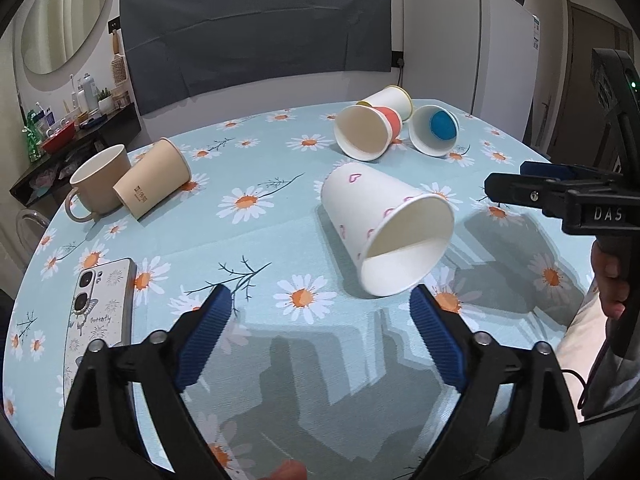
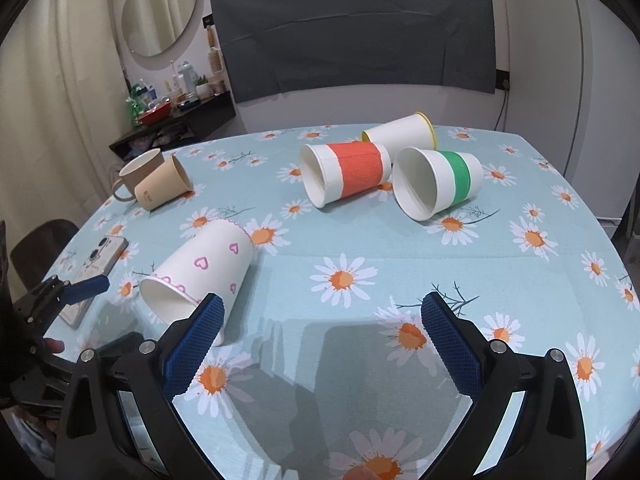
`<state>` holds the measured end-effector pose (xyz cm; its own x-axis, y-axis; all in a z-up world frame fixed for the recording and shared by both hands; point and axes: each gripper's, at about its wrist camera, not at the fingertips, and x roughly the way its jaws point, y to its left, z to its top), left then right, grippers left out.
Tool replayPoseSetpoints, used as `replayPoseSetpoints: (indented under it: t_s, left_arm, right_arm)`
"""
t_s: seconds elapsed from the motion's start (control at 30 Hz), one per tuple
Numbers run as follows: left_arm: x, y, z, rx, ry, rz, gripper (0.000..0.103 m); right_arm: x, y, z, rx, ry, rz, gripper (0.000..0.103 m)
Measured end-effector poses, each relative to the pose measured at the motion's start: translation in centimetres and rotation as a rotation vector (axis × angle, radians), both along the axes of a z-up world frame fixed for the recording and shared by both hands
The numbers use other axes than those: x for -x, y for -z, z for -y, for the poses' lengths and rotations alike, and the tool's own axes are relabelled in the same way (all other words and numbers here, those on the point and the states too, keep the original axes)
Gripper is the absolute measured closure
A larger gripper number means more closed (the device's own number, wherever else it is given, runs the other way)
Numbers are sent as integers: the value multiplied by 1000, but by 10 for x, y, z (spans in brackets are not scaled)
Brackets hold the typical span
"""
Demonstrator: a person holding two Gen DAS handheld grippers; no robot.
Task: Flip cup upside down
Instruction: 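Grasp the white pink-heart cup rim with the right gripper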
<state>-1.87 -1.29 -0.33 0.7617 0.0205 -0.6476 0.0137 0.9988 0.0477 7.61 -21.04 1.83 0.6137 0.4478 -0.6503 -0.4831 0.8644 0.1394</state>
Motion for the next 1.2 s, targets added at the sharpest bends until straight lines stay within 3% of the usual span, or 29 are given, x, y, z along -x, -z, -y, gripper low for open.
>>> replayPoseSetpoints:
  t_s: [0.23, 0.6, 1.17, 1.2]
  left_arm:
    - [0, 2, -20, -48, -59, 6, 6]
    - [-5, -2, -34, -102, -83, 24, 6]
    - [-17, 13, -45, -55, -44, -26, 6]
    - [-18, 13, -46, -43, -38, -33, 6]
  right_arm:
    - [-25, -14, -19, 6, -89, -108, 8]
    - [-75, -8, -64, -37, -222, -413, 8]
    - [-124, 41, -112, -89, -354, -866, 9]
    - [-124, 42, -114, -84, -359, -875, 20]
